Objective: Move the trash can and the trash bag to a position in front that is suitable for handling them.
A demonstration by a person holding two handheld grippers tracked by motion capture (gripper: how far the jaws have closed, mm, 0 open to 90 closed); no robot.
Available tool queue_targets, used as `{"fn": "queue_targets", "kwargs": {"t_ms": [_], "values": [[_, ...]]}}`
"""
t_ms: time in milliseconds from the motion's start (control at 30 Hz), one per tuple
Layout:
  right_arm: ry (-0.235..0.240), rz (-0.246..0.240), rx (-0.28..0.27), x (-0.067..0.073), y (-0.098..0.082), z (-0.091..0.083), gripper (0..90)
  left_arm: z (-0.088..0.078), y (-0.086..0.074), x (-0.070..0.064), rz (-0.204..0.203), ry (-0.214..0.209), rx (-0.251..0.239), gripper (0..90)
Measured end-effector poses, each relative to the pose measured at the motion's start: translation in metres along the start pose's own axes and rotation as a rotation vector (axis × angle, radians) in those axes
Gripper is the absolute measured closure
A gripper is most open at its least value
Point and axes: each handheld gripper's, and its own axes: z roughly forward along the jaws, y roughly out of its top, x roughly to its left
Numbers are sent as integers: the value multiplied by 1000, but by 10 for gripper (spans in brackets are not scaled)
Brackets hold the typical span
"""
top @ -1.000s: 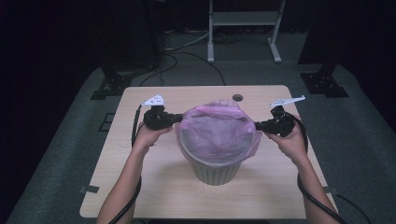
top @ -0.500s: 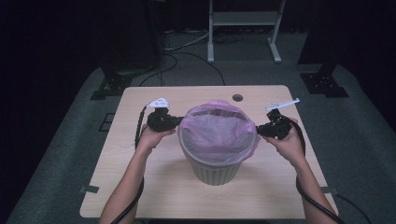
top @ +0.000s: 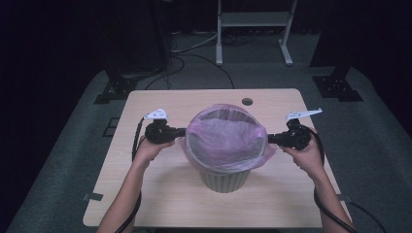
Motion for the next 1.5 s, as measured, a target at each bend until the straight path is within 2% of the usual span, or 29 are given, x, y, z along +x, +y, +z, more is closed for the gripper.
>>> {"fn": "queue_targets", "kwargs": {"t_ms": [100, 167, 300, 533, 667, 800, 867, 1000, 1100, 1200, 1267, 1367, 1500], "values": [[2, -6, -18, 1, -1, -6, 781, -6, 2, -1, 7, -15, -13, 770], [9, -6, -33, 1, -3, -11, 721, -10, 3, -2, 2, -22, -20, 669], [3, -20, -49, 2, -7, -20, 649, -22, 4, -4, 29, -17, -31, 586], [-4, -60, -127, 10, -11, -48, 553, -46, 7, -11, 87, -44, -59, 498], [0, -86, -169, 19, -10, -67, 526, -59, 9, -17, 101, -64, -79, 462], [59, -142, -186, 33, -10, -77, 491, -66, 8, -25, 123, -128, -103, 433], [97, -186, -161, 42, -11, -76, 474, -66, 7, -30, 143, -159, -97, 406], [144, -256, -100, 54, -13, -67, 443, -62, 5, -38, 184, -223, -97, 353], [154, -296, -50, 60, -14, -57, 434, -58, 5, -43, 217, -250, -82, 317], [148, -324, -22, 63, -15, -49, 430, -54, 6, -47, 249, -274, -64, 305], [139, -338, -15, 66, -15, -45, 430, -51, 7, -49, 263, -274, -48, 306], [126, -359, -12, 69, -15, -40, 433, -46, 7, -52, 268, -281, -35, 309], [83, -408, -18, 78, -18, -33, 473, -39, 5, -56, 279, -278, -11, 355]]}}
